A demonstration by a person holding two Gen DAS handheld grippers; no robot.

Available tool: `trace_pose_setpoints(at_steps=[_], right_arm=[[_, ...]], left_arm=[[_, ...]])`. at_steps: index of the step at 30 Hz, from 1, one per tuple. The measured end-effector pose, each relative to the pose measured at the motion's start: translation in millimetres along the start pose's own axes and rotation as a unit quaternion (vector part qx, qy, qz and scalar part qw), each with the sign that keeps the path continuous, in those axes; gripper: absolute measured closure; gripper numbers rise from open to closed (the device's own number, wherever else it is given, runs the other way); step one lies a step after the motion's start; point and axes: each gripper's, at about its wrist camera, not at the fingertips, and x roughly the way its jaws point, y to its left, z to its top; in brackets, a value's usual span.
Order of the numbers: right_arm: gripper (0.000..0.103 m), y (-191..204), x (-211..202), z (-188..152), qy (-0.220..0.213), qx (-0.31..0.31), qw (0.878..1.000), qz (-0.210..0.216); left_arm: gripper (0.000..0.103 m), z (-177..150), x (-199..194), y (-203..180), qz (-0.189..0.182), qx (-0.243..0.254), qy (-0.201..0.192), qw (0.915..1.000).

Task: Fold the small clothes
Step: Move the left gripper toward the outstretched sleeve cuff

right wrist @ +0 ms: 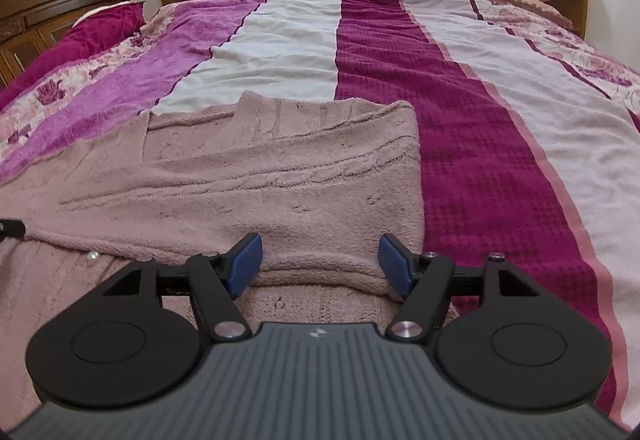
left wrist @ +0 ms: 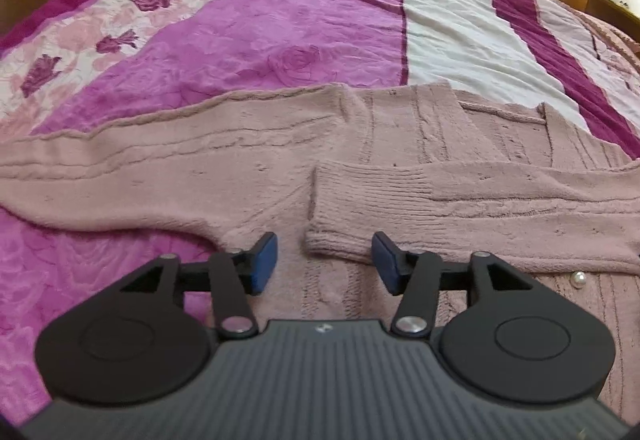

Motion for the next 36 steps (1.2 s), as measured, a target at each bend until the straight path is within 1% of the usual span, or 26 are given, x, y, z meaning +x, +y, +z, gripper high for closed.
trace_pose_setpoints(at_steps=[3, 6, 10, 12, 15, 20, 25, 31, 36], right_arm=[[0.028, 1, -7, 6, 0.002, 0.016, 1.0, 0.001], [0.028, 5, -19, 9, -0.005, 0.016, 1.0, 0.0], [0.026, 11, -37, 10, -0.011, 0.022, 1.0, 0.009], [0.019, 13, -47, 9, -0.015, 0.028, 0.999, 0.015], [0.016, 18, -62, 7, -0.025, 0.032, 0.999, 0.02], [0.015, 25, -85, 2, -0.028, 0.048, 0.998, 0.035], [0.015, 30, -99, -7, -0.021, 0.064, 0.997, 0.047], [0.015, 34, -104, -18, -0.008, 0.069, 0.996, 0.047], [0.015, 36, -103, -23, 0.004, 0.07, 0.997, 0.043]], left_arm=[[0.047, -1, -11, 4, 0.006, 0.0, 0.003, 1.0], [0.047, -1, -24, 13, 0.002, -0.011, 0.005, 0.9999], [0.042, -1, -42, 24, 0.012, -0.017, 0.001, 0.9998], [0.041, 0, -50, 29, 0.016, -0.02, -0.002, 0.9997], [0.041, 0, -62, 38, 0.021, -0.025, -0.002, 0.9995], [0.041, -3, -78, 54, 0.036, -0.031, -0.006, 0.9988], [0.041, -6, -90, 75, 0.045, -0.05, -0.007, 0.9977], [0.041, -10, -94, 100, 0.071, -0.063, -0.006, 0.9955], [0.041, -16, -91, 119, 0.082, -0.083, -0.001, 0.9932]])
